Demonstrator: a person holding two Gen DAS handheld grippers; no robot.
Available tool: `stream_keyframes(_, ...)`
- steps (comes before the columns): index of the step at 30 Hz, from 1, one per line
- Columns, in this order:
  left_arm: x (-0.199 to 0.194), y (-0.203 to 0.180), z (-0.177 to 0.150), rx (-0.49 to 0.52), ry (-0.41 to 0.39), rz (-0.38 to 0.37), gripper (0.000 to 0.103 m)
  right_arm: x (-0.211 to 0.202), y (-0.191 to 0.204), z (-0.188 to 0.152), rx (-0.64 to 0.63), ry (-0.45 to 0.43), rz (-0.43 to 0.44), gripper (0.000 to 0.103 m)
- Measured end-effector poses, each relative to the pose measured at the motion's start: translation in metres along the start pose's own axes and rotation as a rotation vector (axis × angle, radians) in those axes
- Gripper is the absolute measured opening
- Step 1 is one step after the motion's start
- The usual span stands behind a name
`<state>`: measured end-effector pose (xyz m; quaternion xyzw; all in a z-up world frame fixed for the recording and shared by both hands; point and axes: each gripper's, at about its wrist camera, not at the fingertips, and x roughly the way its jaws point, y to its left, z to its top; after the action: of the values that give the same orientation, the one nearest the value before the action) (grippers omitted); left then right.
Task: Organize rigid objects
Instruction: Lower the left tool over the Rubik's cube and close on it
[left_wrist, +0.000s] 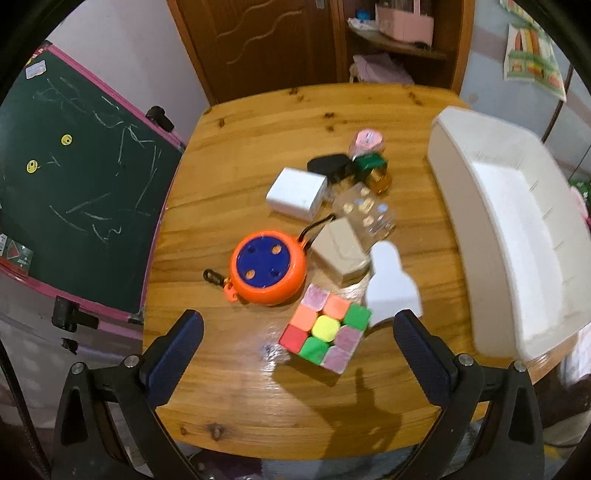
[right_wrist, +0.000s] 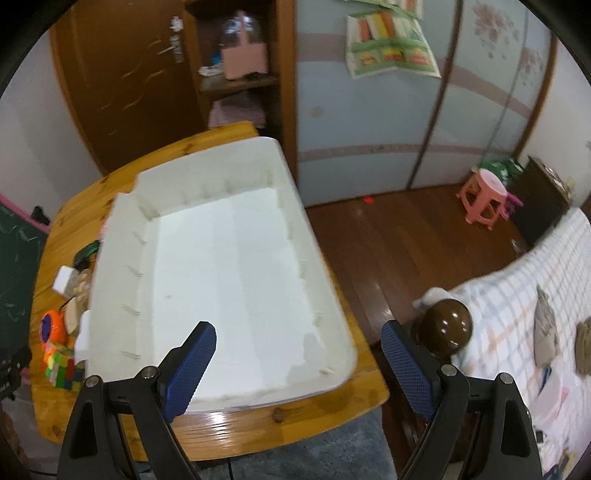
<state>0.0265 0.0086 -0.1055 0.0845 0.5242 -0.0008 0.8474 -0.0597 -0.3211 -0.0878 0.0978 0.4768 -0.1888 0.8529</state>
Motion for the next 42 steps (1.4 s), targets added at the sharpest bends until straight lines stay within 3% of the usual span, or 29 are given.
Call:
stream_keyframes(7,0.020,0.000,-0.004,0.011,0.058,0.005,0.102,0.023,-0.028,0.000,0.053,0.034,-0.048,0.091)
stream_keyframes(13,0.035,0.007,-0.006,-0.015,0.110,-0.043,0.102,0.057,-0.032,-0.002,0.089,0.126,-0.021,0.079)
stream_keyframes(15,0.041,0.013,-0.007,-0.042,0.137,-0.073,0.102,0.069,-0.030,-0.004,0.094,0.161,-0.002,0.067)
stream_keyframes(17,0.046,0.019,-0.009,-0.073,0.160,-0.093,0.102,0.081,-0.028,-0.007,0.097,0.208,0.017,0.044)
stream_keyframes(18,0.049,0.022,-0.009,-0.089,0.169,-0.106,0.102,0.087,-0.028,-0.009,0.103,0.230,0.032,0.038)
stream_keyframes(23,0.056,0.028,-0.012,-0.123,0.202,-0.176,0.102,0.101,-0.029,-0.015,0.148,0.283,0.060,0.023)
stream_keyframes(30,0.062,0.009,-0.009,0.062,0.198,-0.146,0.102,0.102,-0.031,-0.015,0.167,0.274,0.060,0.018)
stream_keyframes(35,0.071,-0.002,-0.008,0.133,0.197,-0.132,0.102,0.103,-0.033,-0.015,0.180,0.267,0.067,0.014)
stream_keyframes(37,0.074,-0.006,-0.008,0.153,0.197,-0.125,0.097,0.103,-0.035,-0.014,0.188,0.269,0.078,0.013)
stream_keyframes(39,0.078,-0.008,-0.008,0.150,0.218,-0.134,0.081,0.104,-0.038,-0.014,0.198,0.274,0.090,0.012)
stream_keyframes(42,0.084,-0.005,-0.011,0.120,0.255,-0.195,0.067,0.107,-0.042,-0.013,0.214,0.286,0.106,0.010)
